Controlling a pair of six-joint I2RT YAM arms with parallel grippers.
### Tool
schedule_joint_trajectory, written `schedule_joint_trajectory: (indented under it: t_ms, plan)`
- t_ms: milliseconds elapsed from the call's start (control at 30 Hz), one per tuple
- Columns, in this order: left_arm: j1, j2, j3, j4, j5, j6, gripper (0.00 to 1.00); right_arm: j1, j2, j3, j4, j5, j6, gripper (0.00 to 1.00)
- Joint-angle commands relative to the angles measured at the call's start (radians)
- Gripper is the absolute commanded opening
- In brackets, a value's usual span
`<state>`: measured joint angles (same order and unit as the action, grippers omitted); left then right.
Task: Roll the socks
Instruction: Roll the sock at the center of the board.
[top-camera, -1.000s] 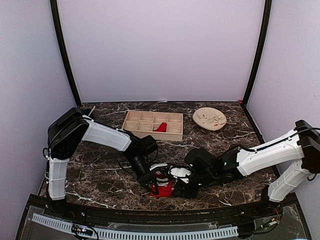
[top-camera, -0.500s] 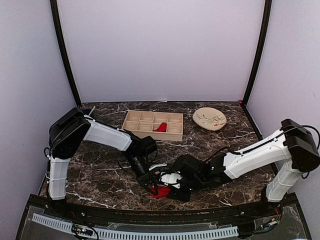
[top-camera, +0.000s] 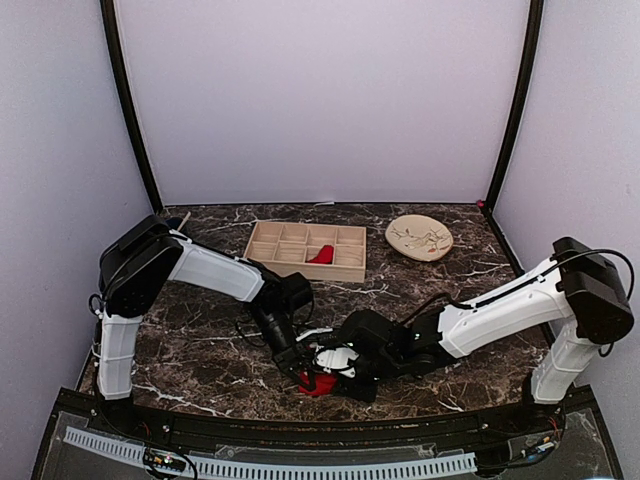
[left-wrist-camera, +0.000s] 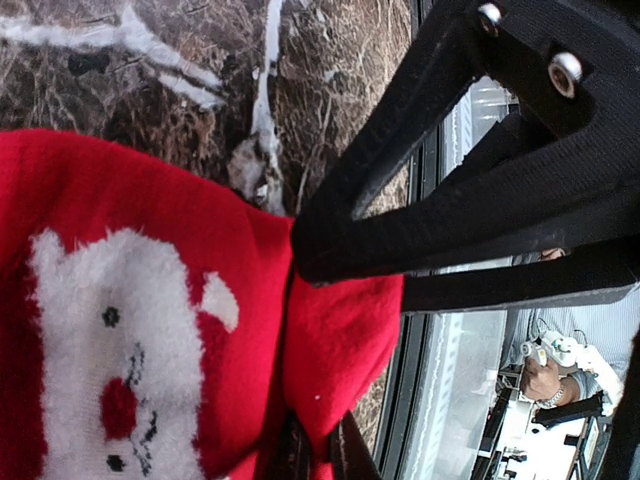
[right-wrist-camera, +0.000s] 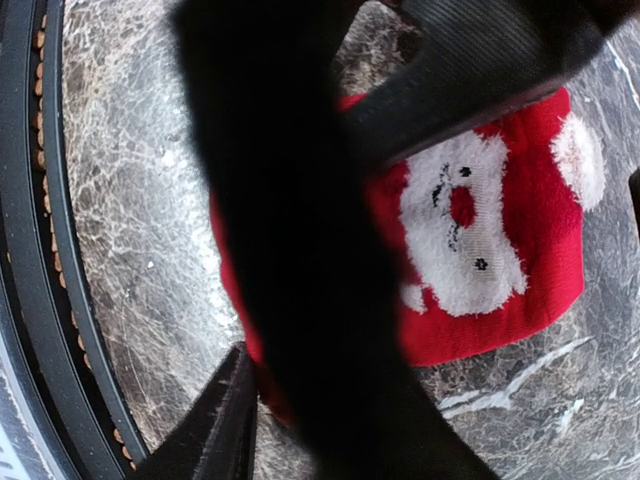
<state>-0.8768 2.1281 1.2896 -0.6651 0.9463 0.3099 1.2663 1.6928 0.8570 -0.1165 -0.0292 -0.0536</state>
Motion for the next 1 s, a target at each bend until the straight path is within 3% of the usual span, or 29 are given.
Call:
schedule_joint_trajectory:
  t_ms: [0, 133, 233, 433, 633, 967]
  plan:
    - [-0.004, 0.035, -0.006, -0.045, -0.070, 0.026, 0.00, 0.009, 0.015, 0.030, 0.023, -0.014, -0.024, 0.30]
    - [-0.003, 0.038, -0.006, -0.047, -0.070, 0.025, 0.00, 0.009, 0.022, 0.035, 0.015, -0.033, -0.029, 0.18]
    - [-0.002, 0.038, -0.003, -0.048, -0.072, 0.021, 0.01, 0.010, 0.031, 0.037, 0.012, -0.050, -0.031, 0.14]
    - [-0.002, 0.032, 0.000, -0.056, -0.104, -0.004, 0.15, 0.008, 0.050, 0.043, -0.002, -0.081, -0.032, 0.08]
    - [0.003, -0.025, -0.041, -0.013, -0.161, -0.057, 0.26, 0.007, 0.065, 0.049, -0.007, -0.103, -0.026, 0.06]
    - [0.028, -0.112, -0.121, 0.043, -0.237, -0.111, 0.31, -0.012, 0.066, 0.042, 0.000, -0.118, -0.007, 0.05]
